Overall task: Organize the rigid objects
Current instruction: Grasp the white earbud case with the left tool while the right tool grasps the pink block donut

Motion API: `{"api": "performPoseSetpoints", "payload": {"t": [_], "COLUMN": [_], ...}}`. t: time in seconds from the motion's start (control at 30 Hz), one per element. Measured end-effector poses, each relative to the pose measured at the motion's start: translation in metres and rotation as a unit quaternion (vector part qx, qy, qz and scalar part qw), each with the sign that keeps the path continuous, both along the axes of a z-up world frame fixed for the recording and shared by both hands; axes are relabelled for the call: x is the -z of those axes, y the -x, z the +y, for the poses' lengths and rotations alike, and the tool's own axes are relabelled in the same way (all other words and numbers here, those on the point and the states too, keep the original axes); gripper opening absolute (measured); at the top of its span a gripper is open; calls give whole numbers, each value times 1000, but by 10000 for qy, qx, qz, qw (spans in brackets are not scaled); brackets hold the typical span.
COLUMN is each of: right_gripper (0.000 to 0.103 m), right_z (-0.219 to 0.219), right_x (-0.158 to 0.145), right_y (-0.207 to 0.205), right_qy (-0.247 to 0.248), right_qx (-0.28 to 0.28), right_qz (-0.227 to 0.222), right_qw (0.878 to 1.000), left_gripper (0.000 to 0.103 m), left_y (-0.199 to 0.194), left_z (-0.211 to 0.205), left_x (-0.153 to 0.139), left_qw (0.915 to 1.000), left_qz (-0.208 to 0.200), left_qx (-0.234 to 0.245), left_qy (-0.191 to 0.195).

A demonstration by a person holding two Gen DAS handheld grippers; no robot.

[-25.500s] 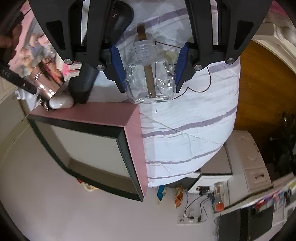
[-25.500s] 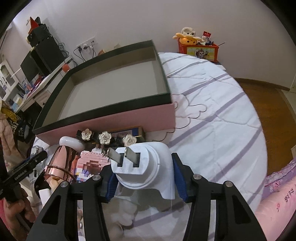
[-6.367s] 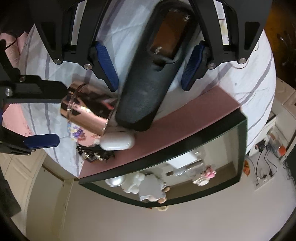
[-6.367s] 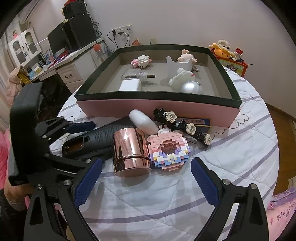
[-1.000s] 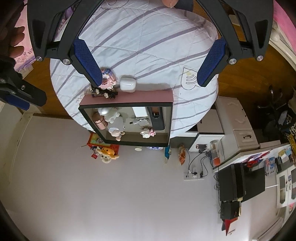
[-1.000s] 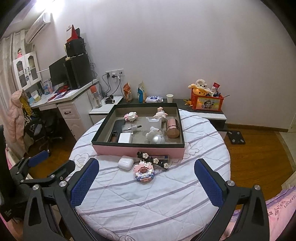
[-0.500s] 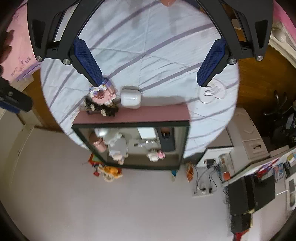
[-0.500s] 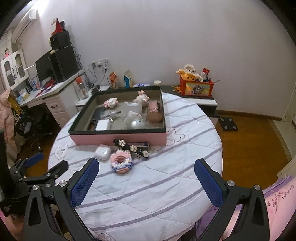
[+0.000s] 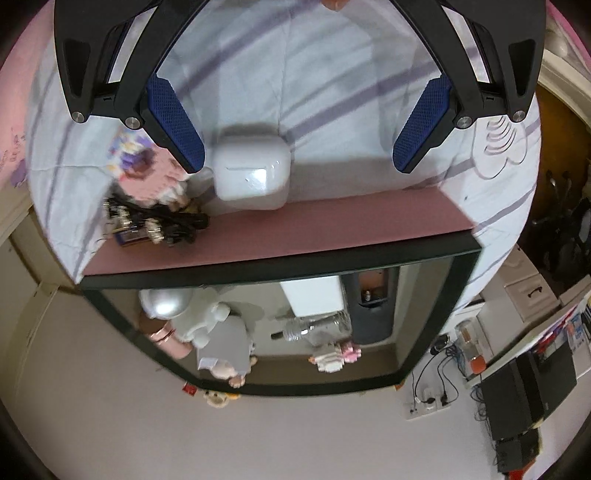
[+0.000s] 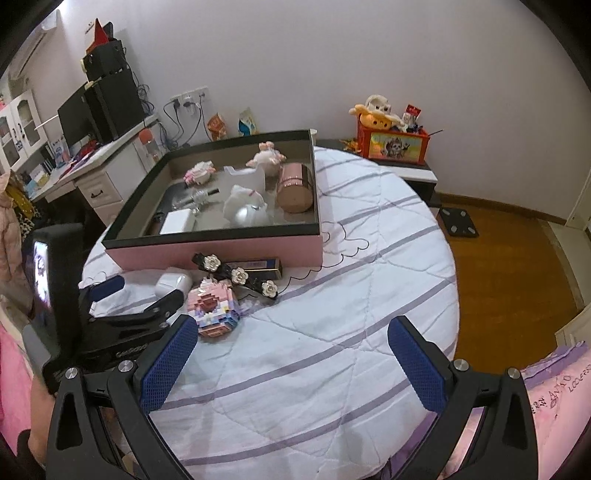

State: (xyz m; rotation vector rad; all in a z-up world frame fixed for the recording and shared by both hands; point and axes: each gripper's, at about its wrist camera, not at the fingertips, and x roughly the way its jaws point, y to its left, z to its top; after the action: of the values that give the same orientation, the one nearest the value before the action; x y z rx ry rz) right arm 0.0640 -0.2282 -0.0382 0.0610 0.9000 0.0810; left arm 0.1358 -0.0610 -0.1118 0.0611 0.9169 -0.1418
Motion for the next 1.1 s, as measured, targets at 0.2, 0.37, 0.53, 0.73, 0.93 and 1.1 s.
{"api": "performPoseSetpoints", "payload": {"t": [0.2,0.37,0.53,0.73,0.93,1.1], "right_gripper": [103,103,103,103,103,74], "right_z": [1,9,21,44,64,73], "right_x": [13,22,28,39,59,73], "right_y": [-12,-17,-18,-21,-33,-42], "right_qy": [-18,-25,-1,-25,52,263], "right_qx": [-45,-146,-255,-423,-449,-352], "right_qz": [155,261,324,371,424,432], "right_qw": [9999,9995,9992,9984,9981,9981], "left_gripper": [98,72,47,47,47,47], "left_y": [-14,-10,-6,5,20,24], "left_z": [2,8,24,34,50,61], "left_x": [8,6,4,0,-7,-12], "left_qw": [9999,9999,9993,9984,9980,9976], "left_qz": [76,-65,-100,-139,-182,-233], "left_qx": [66,44,120,128,2,-78], "left_qy": [70,88,344,530,607,651]}}
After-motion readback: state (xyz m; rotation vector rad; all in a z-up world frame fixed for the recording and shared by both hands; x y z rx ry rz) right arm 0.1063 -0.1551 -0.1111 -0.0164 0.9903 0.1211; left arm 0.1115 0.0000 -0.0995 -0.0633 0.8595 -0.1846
